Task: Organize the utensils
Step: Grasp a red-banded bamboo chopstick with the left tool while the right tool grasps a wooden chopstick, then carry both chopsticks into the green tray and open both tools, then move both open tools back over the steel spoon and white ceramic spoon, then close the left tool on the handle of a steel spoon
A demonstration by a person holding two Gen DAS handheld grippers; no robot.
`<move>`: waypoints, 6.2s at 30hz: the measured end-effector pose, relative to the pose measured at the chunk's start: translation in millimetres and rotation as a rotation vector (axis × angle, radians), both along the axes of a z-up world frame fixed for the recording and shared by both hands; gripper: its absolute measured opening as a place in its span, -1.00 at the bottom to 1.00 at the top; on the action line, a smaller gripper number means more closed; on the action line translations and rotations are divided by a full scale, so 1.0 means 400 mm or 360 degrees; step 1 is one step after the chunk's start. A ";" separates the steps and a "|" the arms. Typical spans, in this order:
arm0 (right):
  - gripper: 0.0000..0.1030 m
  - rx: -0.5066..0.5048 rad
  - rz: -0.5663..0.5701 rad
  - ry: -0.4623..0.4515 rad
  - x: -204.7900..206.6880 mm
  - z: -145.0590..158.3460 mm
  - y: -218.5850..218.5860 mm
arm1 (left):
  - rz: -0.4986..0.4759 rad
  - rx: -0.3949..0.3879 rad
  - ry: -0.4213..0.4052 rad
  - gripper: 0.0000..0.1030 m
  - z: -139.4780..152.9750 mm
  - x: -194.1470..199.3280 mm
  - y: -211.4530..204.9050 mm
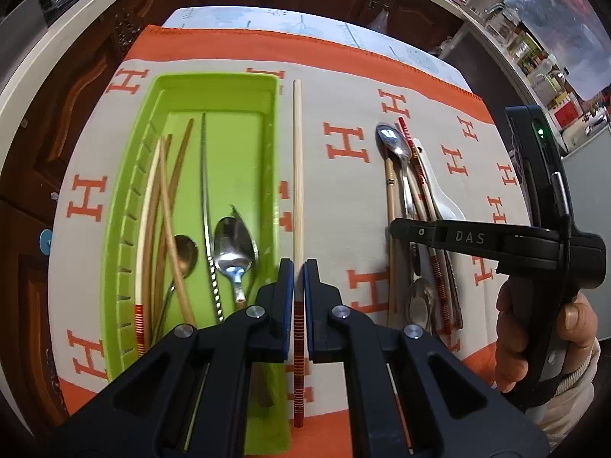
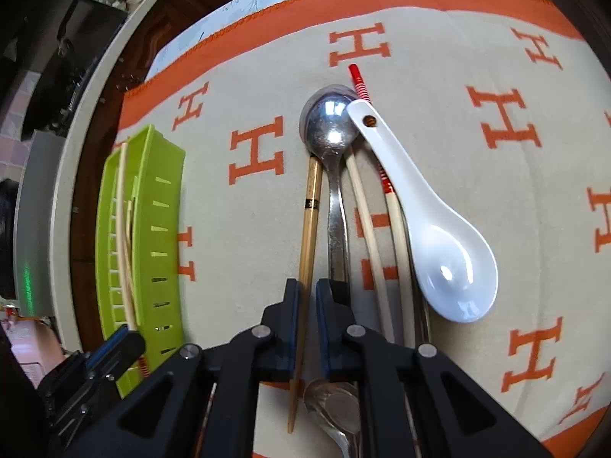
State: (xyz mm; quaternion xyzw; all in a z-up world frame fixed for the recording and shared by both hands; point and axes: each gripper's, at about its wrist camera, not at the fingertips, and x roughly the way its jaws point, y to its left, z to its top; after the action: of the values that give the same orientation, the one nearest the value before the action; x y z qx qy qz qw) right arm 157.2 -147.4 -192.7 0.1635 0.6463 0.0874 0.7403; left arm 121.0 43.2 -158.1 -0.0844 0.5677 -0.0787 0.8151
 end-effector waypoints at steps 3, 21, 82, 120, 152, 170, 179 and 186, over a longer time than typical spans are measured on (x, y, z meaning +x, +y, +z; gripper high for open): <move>-0.79 -0.0155 0.0065 -0.0021 0.008 0.007 0.043 | 0.0023 -0.0027 -0.0004 -0.94 0.002 -0.007 0.019; -0.88 0.0172 0.0041 -0.0144 -0.066 0.091 0.073 | 0.0161 -0.0041 -0.0114 -0.94 0.082 -0.074 0.149; -0.85 0.0169 0.0220 -0.0404 -0.257 0.253 0.129 | 0.0201 0.0177 -0.0209 -0.06 0.163 -0.218 0.120; -0.85 -0.0125 0.0031 -0.0447 -0.175 0.330 -0.224 | -0.0103 0.0151 -0.0330 -0.06 0.275 -0.013 -0.260; -0.85 0.0062 0.0073 -0.0084 -0.109 0.023 -0.223 | -0.0134 0.0182 0.0172 -0.06 -0.146 0.201 -0.357; -0.85 0.0112 0.0035 -0.0038 -0.124 -0.008 -0.229 | -0.0155 0.0158 0.0090 -0.86 -0.147 0.223 -0.347; -0.85 0.0113 0.0025 -0.0031 -0.123 -0.009 -0.226 | -0.0101 0.0114 0.0074 -0.86 -0.139 0.168 -0.264; -0.85 0.0130 0.0015 -0.0020 -0.124 -0.014 -0.224 | -0.0090 -0.0093 0.0157 -0.86 -0.154 0.158 -0.218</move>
State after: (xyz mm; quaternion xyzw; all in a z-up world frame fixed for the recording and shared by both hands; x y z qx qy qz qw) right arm 107.6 -236.8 -198.4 0.1899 0.6382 0.1181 0.7366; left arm 184.4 -44.0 -219.5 -0.0957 0.6067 -0.1139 0.7808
